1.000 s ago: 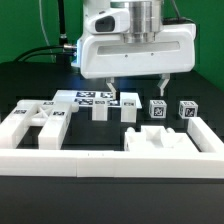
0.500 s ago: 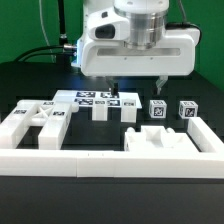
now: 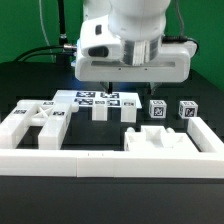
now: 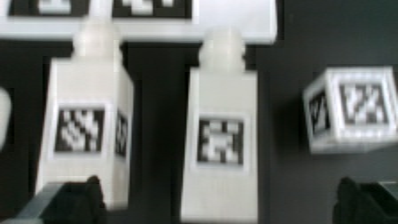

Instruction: Assemble chair

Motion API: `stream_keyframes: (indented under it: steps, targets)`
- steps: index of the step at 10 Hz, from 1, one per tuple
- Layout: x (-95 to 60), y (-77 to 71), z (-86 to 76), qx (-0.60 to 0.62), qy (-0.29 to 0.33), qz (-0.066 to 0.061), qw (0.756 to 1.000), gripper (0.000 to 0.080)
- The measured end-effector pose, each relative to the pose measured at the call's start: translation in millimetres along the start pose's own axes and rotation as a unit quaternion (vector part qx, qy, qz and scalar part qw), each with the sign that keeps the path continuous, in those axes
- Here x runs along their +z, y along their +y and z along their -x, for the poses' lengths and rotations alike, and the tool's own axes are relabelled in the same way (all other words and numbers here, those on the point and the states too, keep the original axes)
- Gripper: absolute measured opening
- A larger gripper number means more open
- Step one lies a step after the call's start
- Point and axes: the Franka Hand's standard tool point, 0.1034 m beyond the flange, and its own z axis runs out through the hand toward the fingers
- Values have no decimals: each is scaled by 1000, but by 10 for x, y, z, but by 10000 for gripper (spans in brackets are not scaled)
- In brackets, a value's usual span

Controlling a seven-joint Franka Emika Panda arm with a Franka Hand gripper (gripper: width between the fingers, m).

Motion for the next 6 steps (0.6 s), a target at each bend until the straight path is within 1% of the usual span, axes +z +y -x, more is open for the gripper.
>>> stream_keyframes:
  steps: [1,2,3,5,6]
  targets:
    - [23,-5,-111,-1,-12,0,1000,649]
    - [88,-12,-96,-1,-45,1,999,649]
    - [112,-10,-56,-2,-90,1,996,649]
    - [152,-20,-108,-1,-124,3,992,649]
    - [176,-42,-154,-3,-123,4,992,649]
